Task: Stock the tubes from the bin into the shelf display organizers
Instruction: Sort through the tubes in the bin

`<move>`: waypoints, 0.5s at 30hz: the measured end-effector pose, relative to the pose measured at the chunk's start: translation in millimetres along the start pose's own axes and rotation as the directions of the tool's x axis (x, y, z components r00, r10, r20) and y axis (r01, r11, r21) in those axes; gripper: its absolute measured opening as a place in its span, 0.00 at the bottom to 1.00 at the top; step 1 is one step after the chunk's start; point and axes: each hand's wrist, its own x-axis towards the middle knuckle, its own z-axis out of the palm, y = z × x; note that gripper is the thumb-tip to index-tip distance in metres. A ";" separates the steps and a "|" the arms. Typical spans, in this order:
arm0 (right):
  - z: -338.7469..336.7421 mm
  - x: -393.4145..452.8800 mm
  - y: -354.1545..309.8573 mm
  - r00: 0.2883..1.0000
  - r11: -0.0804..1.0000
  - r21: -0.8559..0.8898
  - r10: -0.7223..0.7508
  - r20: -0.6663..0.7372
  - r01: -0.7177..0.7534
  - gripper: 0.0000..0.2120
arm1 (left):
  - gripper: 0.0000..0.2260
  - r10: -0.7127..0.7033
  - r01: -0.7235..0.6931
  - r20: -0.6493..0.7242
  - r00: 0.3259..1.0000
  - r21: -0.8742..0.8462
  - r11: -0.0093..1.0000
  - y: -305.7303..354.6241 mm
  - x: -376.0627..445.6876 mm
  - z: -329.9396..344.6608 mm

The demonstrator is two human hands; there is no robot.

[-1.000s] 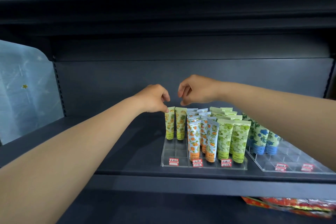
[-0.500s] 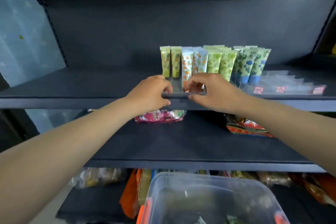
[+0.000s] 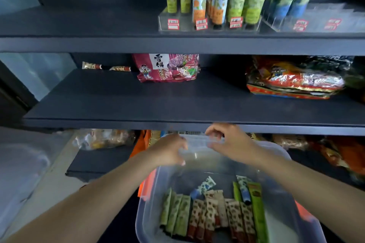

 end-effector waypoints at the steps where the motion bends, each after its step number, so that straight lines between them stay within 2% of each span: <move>1: 15.3 -2.7 8.9 0.998 0.998 0.018 0.054 0.038 -0.054 0.10 | 0.20 -0.013 0.016 0.103 0.995 -0.020 1.000 -2.9 2.4 17.4; 3: 44.5 -9.7 21.8 0.979 0.985 0.060 0.152 0.136 -0.161 0.13 | 0.20 -0.049 0.068 0.226 0.973 -0.080 0.994 -8.3 6.7 49.4; 7: 96.2 -21.1 48.3 0.932 0.947 0.137 0.249 0.264 -0.292 0.15 | 0.18 -0.161 0.219 0.269 0.950 -0.201 0.955 -22.8 17.0 97.9; 12: 145.5 -29.7 72.5 0.874 0.917 0.110 0.323 0.363 -0.384 0.07 | 0.12 -0.259 0.311 0.278 0.925 -0.165 0.936 -29.6 30.5 142.0; 15: 171.7 -29.2 80.3 0.830 0.922 0.078 0.301 0.469 -0.378 0.10 | 0.14 -0.295 0.343 0.289 0.911 -0.131 0.930 -34.2 34.7 161.9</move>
